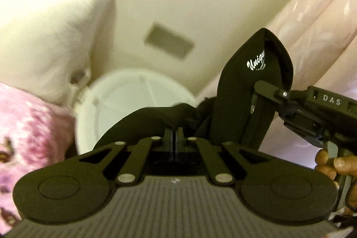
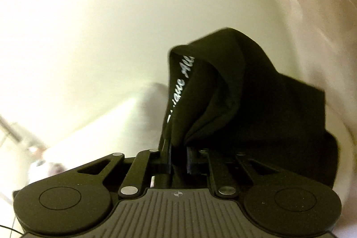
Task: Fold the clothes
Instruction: 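Close the left gripper on the garment while the right gripper also grasps it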
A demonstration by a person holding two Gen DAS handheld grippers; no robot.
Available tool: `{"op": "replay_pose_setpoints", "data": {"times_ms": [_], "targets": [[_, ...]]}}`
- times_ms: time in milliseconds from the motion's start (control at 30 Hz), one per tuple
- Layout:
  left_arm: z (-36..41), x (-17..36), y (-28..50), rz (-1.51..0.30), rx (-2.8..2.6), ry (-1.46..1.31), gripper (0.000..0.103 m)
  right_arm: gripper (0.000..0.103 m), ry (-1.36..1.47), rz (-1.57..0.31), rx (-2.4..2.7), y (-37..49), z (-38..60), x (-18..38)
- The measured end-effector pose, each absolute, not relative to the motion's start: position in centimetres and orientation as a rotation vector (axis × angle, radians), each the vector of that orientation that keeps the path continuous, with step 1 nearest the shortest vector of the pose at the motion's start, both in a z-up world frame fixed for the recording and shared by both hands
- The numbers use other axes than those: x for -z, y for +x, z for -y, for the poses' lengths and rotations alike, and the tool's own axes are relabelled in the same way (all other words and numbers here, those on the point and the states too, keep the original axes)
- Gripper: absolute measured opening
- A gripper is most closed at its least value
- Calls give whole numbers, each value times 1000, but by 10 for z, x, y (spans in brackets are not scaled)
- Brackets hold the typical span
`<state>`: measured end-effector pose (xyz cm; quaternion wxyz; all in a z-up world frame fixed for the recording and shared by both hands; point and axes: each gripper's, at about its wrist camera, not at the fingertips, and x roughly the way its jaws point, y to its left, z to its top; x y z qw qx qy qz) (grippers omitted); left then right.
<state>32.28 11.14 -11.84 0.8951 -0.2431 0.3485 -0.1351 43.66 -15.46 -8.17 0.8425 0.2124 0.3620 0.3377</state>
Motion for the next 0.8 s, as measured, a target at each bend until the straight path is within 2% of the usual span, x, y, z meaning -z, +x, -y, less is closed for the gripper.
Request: {"op": "replay_pose_setpoints", "data": {"times_ms": [200,433,667,800], "targets": [[-173,28,190,-469,129,-565,0,12,459,-612,-1038,355,94,4],[-200,-78,-32,-181,-182,-529,0,12,510,-546,-1484,228,-11,-73],[-155,-176,-242,13,-618,-392,0,12,584,-530,-2029,57,-112,-144],[-119,-229,-323,67,-840,-297,0,12,647,-620,-2250,-21,-159,-174]]}}
